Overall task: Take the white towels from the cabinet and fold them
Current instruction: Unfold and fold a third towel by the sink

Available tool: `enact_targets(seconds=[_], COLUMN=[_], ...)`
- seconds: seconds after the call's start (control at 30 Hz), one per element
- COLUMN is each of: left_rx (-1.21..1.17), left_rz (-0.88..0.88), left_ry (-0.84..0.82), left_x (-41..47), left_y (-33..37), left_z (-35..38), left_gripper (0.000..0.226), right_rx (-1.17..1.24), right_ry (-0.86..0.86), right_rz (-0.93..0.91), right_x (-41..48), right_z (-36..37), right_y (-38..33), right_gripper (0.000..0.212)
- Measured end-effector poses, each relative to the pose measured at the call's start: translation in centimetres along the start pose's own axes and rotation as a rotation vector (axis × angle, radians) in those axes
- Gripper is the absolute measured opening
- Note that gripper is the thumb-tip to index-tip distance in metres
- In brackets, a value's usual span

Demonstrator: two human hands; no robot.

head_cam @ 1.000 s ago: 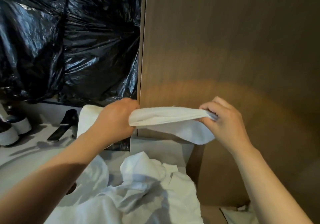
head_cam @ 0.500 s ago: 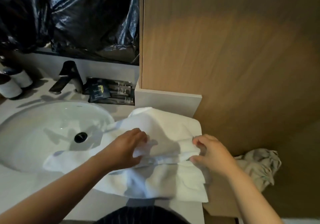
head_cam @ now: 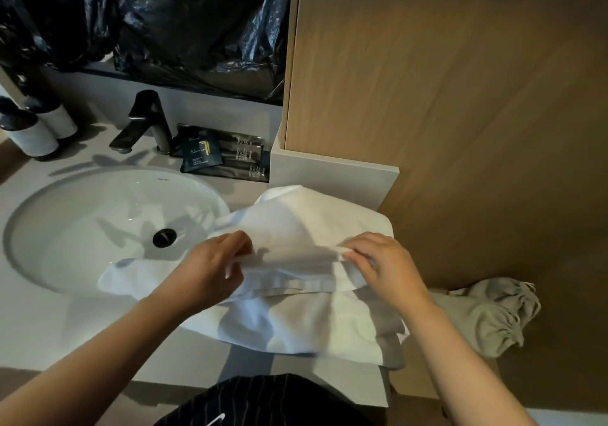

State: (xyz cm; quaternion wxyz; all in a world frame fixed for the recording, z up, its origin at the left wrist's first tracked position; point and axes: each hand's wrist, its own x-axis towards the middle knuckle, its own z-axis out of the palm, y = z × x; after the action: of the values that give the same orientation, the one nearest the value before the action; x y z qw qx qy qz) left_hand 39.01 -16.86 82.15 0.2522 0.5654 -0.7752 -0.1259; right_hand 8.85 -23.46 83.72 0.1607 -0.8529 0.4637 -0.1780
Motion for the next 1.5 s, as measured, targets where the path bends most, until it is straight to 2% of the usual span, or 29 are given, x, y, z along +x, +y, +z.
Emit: enact_targets(seconds=[0.13,0.2,0.23,0.3,0.43,0.53,0.6,0.73,0.8,0.83,0.9,0.97,1.03,1.07,1.13,1.2,1.23,1.37,1.5], left_rx=[-0.105,-0.055,-0.005,0.082,0.202,0.207,0.158,0.101,0.02,0.01,0.03,0.091,0.156,0.176,0.215,0.231,0.225,0.17,0.126], left_rz=[-0.099,-0.098,-0.081,-0.031,-0.003,-0.008,-0.032,-0.191,-0.23,-0.196,-0.063,0.03,0.021,0.001,-0.013,-0.021,-0.026,-0.046,-0.096], left_ry=[0.043,0.023,0.019,-0.038,-0.263,-0.239,-0.212,-0.125,0.005,0.063,0.11,0.047,-0.053,-0.092,-0.139,-0.137,-0.127,-0.135,-0.19], left_x=[1.3,1.7,1.8,1.6,0.2,-0.3,-0.3,0.4,0.7,0.9,0.9,0.7,0.1,-0.3,-0.8,-1.1,-1.1,-1.2,-0.6], left_y=[0.1,0.2,0.2,0.3,-0.3,-0.6,-0.6,-0.9,-0.8,-0.5,-0.2,-0.3,-0.5,-0.5,-0.7,-0.8,-0.8,-0.8,-0.9], left_z=[-2.4,-2.5,-2.4,-1.9,-0.3,0.6,0.9,0.8,0.5,0.2,-0.3,-0.3,0.1,0.2,0.6,1.1,1.3,1.7,0.9], left_gripper=[0.021,0.013,0.015,0.026,0.042,0.03,0.022,0.033,0.015,0.005,0.013,0.018,0.016,0.023,0.046,0.057,0.055,0.024,0.012], right_rx=[0.127,0.138,0.132,0.099,0.061,-0.026,-0.04,0.001,0.056,0.082,0.103,0.104,0.123,0.133,0.146,0.165,0.168,0.175,0.195], right_ry=[0.007,-0.046,-0.092,-0.178,-0.242,-0.316,-0.287,-0.14,-0.093,-0.069,-0.009,0.025,0.025,0.018,0.026,0.037,0.035,0.03,0.018], right_rz=[0.047,0.072,0.094,0.126,0.116,0.142,0.143,0.139,0.172,0.195,0.22,0.22,0.223,0.224,0.23,0.235,0.231,0.205,0.212], right_x=[0.4,0.6,0.6,0.5,-0.5,-1.0,-1.1,-0.3,0.5,0.8,1.5,1.8,1.8,1.7,1.7,1.8,1.8,2.0,1.9], right_z=[-1.6,-1.6,-1.5,-0.9,0.5,1.7,2.4,2.2,1.8,1.5,1.3,1.3,1.6,1.8,2.1,2.3,2.3,2.2,2.0], right_y=[0.0,-0.1,-0.2,-0.2,-0.3,-0.5,-0.6,-0.4,-0.2,-0.1,0.1,0.2,0.3,0.4,0.5,0.5,0.5,0.5,0.7], right_gripper=[0.01,0.023,0.026,0.02,0.012,0.044,0.044,0.022,0.022,0.023,0.021,0.017,0.006,0.002,0.014,0.019,0.02,0.023,0.019])
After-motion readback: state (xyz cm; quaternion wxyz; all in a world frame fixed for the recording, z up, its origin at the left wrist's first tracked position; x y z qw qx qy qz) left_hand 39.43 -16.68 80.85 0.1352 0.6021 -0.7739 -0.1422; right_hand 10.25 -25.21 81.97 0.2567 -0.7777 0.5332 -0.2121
